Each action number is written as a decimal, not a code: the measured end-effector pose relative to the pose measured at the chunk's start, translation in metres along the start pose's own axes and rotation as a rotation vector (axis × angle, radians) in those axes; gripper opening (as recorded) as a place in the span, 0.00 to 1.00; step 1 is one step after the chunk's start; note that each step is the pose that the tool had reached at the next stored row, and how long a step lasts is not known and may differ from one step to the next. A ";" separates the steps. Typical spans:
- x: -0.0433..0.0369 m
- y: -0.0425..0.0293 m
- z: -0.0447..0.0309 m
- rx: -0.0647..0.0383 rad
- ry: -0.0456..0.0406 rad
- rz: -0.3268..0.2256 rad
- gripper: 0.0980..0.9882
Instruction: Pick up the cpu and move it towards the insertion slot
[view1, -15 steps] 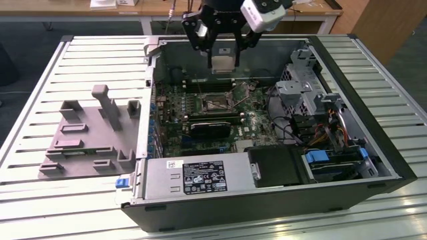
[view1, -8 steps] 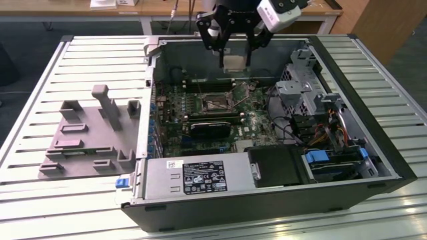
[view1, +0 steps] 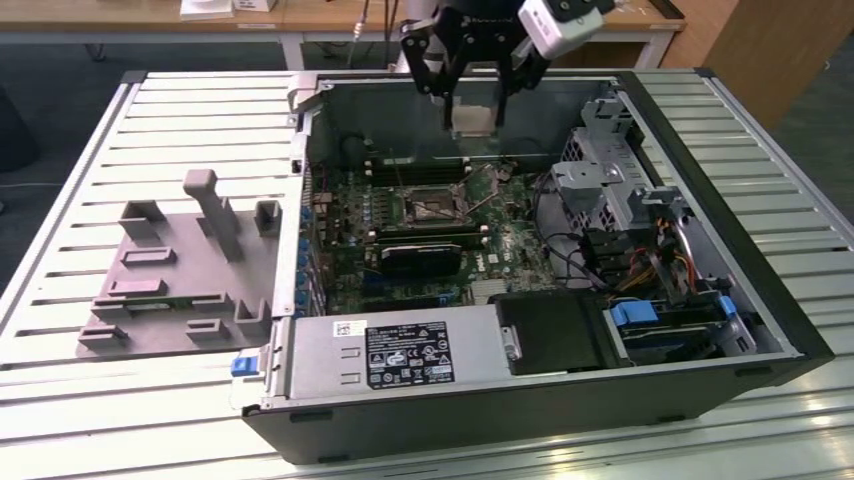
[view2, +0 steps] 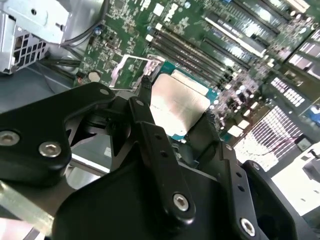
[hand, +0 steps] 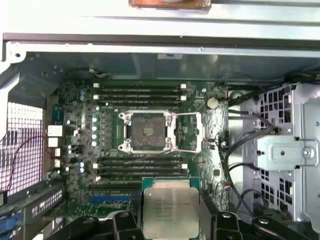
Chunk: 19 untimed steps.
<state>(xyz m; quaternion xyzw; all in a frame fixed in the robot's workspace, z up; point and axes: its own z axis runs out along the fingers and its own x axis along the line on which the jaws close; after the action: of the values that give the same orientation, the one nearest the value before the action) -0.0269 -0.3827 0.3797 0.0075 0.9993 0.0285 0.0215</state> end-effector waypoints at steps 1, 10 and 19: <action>-0.0002 0.0027 0.0009 0.000 0.0000 0.000 0.49; -0.0002 0.0271 0.0070 0.000 0.0000 0.000 0.49; 0.0008 0.0493 0.0148 0.000 -0.0029 -0.008 0.49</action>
<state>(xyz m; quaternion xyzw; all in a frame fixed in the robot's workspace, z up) -0.0264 -0.3327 0.3677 0.0038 0.9993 0.0286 0.0231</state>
